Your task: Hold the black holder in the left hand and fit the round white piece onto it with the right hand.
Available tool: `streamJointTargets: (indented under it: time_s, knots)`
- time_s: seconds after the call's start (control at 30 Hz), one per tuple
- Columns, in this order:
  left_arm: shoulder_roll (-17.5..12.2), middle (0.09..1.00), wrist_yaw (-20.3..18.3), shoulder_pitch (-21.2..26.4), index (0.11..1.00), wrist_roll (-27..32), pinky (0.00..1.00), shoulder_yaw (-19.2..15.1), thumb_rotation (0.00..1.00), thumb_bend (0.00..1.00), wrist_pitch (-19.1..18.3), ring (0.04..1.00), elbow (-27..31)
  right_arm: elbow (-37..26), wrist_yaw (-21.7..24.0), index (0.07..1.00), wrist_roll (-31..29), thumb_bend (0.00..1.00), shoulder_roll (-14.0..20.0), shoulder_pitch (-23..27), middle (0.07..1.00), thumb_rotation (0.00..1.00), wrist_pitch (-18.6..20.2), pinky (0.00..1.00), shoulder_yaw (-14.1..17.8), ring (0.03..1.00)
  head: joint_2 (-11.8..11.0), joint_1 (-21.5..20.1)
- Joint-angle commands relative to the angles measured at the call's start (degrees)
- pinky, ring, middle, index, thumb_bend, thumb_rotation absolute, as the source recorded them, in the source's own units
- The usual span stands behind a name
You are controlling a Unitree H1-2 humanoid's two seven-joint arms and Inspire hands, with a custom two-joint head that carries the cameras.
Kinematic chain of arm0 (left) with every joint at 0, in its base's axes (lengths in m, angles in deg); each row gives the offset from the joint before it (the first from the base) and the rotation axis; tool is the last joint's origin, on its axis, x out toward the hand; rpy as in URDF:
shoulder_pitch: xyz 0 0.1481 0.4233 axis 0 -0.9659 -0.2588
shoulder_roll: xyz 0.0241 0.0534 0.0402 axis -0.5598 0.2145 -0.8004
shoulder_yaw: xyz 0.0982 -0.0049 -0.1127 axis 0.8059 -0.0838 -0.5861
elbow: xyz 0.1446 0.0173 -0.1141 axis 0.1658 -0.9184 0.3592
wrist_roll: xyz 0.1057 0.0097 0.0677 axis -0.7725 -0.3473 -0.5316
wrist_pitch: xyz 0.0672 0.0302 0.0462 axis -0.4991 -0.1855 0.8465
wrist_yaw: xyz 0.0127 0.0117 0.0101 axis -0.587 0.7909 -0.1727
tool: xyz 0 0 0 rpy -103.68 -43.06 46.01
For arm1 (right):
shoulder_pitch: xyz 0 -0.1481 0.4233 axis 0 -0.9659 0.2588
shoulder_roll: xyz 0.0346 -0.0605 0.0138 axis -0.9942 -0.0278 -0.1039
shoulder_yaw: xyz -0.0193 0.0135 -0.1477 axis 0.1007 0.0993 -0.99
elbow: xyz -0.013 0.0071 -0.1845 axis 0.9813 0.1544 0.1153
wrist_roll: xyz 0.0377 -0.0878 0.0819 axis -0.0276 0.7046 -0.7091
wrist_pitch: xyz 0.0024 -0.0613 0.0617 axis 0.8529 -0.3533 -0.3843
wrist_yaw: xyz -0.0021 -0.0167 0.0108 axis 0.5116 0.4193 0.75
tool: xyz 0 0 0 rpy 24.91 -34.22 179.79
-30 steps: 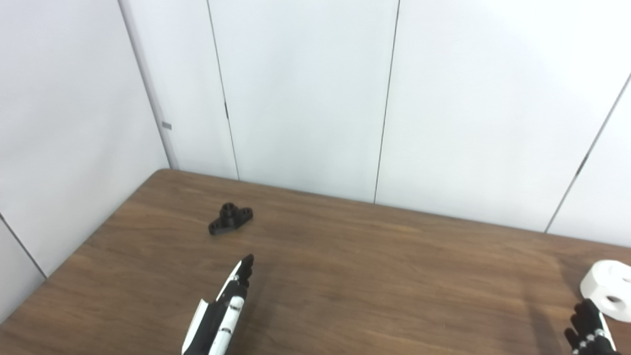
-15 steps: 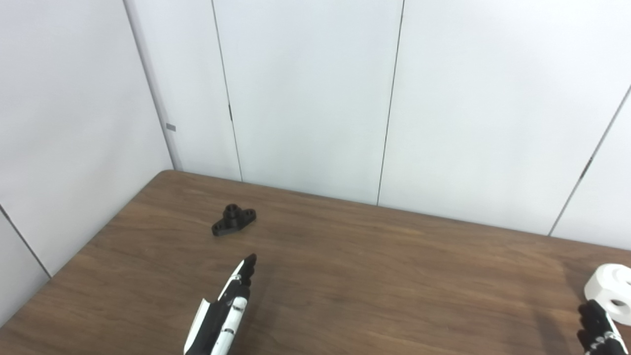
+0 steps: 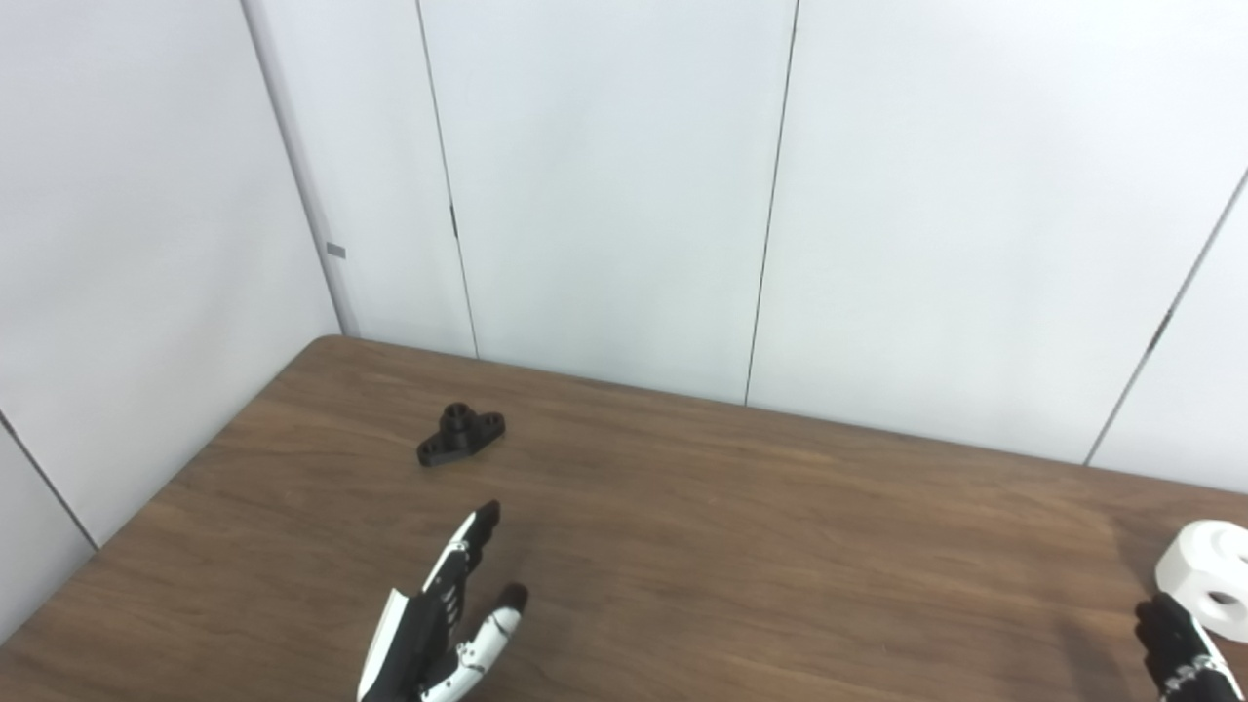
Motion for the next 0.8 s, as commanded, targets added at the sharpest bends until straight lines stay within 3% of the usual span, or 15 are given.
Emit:
streamJointTargets:
  time_s: [0.0, 0.23, 0.47, 0.6, 0.77]
  knots:
    - [0.8, 0.955, 2.1, 2.4, 0.950, -1.8, 0.95, -1.6, 0.29, 0.72, -0.6, 0.956, 1.5, 5.7, 0.0, 0.885, 0.2, 0.65, -0.6, -4.2, 0.906, 1.00, -1.4, 1.00, -0.1, 0.936, 0.2, 0.0]
    - [-2.3, 0.965, 2.7, 7.5, 0.931, -4.7, 0.94, -4.9, 0.26, 0.79, -6.8, 0.969, 3.0, 4.7, 1.9, 0.880, -0.8, 0.80, 0.7, -4.6, 0.897, 1.00, -0.2, 0.89, -0.9, 0.891, 1.0, -0.3]
    - [-5.0, 0.948, 3.0, 13.5, 0.911, -8.0, 0.95, -7.1, 0.23, 0.84, -14.3, 0.960, 4.2, 4.5, 2.3, 0.880, -0.8, 0.85, 0.9, -4.9, 0.901, 1.00, -0.3, 0.90, -0.8, 0.905, 1.1, -0.2]
    - [-7.3, 0.942, 3.3, 16.3, 0.912, -10.5, 0.98, -7.9, 0.27, 0.85, -17.8, 0.958, 3.7, 4.4, 2.2, 0.889, -0.6, 0.88, 1.0, -4.9, 0.905, 1.00, 0.1, 0.91, -0.6, 0.910, 1.2, -0.3]
    - [-9.9, 0.943, 4.7, 19.3, 0.909, -12.7, 0.90, -8.9, 0.25, 0.80, -18.6, 0.938, -0.1, 4.4, 2.2, 0.890, -0.7, 0.90, 0.9, -5.0, 0.899, 0.99, 0.1, 0.91, -0.6, 0.907, 1.0, -0.4]
